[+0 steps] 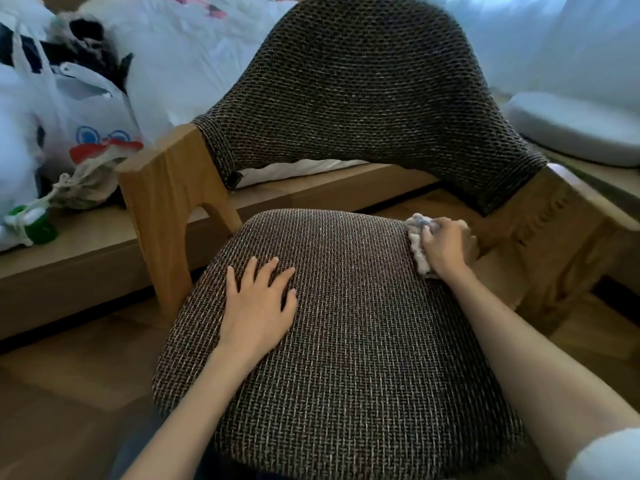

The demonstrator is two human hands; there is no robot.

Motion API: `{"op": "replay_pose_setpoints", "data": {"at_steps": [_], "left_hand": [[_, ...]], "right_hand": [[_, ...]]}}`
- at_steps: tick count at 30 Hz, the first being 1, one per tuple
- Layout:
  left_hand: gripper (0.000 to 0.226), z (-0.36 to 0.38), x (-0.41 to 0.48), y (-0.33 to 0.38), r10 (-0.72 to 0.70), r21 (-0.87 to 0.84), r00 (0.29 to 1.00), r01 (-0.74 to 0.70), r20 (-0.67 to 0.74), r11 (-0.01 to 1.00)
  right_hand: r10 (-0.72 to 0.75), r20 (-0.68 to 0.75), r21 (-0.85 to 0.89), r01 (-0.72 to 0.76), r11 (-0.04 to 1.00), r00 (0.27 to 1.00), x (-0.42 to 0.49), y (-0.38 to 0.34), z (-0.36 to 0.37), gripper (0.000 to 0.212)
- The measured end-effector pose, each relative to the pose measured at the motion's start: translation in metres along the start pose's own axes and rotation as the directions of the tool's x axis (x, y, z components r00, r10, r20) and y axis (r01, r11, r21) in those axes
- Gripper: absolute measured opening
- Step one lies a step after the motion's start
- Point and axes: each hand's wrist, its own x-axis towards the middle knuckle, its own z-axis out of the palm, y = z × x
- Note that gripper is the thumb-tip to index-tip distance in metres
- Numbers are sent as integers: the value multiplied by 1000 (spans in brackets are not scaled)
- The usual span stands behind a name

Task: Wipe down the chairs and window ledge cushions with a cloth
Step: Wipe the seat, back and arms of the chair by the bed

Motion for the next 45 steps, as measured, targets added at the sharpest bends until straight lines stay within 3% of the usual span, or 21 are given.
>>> {"op": "replay_pose_setpoints", "data": {"at_steps": [5, 10, 13, 16, 22, 27, 30, 33, 36, 39, 45], "left_hand": [[48, -2, -5, 1, -10, -29, 1000, 9, -26, 1000], [40, -9, -14, 0, -183, -126, 975, 168, -128, 978], [44, -8, -21, -4, -163, -60, 982, 158, -95, 986], [46, -8, -29, -8, -133, -40, 989, 130, -71, 991], [48, -14, -45, -9, -123, -40, 991, 121, -50, 992], [41, -17, -64, -9, -153, -124, 977, 135, -149, 983], [34, -17, -67, -8, -198, -201, 950, 151, -243, 968], [31, -17, -66, -6, -213, -205, 941, 161, -264, 965], [32, -17, -65, -6, -207, -194, 941, 158, -267, 968], [33, -19, -65, -7, -187, -190, 948, 140, -259, 972], [35, -18, -66, -8, -135, -172, 966, 98, -219, 980]], "right_hand": [[-94, 21, -85, 95, 992, 995, -39, -30, 3, 26], [-289, 216, 107, 272, 956, 933, -118, -91, 39, 27], [-424, 194, 174, 394, 903, 885, -149, -108, 44, 30], [-485, 195, 135, 467, 874, 852, -144, -91, 33, 24], [-269, 93, -172, 282, 944, 959, -74, -5, -29, 24], [-155, 35, -212, 159, 964, 987, -81, -13, -29, 29], [-188, 113, -32, 192, 981, 976, -130, -56, 4, 19], [-334, 162, 170, 307, 936, 929, -182, -103, 30, 17], [-414, 184, 200, 378, 904, 892, -199, -116, 35, 27], [-450, 192, 57, 447, 893, 872, -180, -87, 15, 23], [-264, 82, -319, 276, 907, 961, -117, 10, -55, 26]]}}
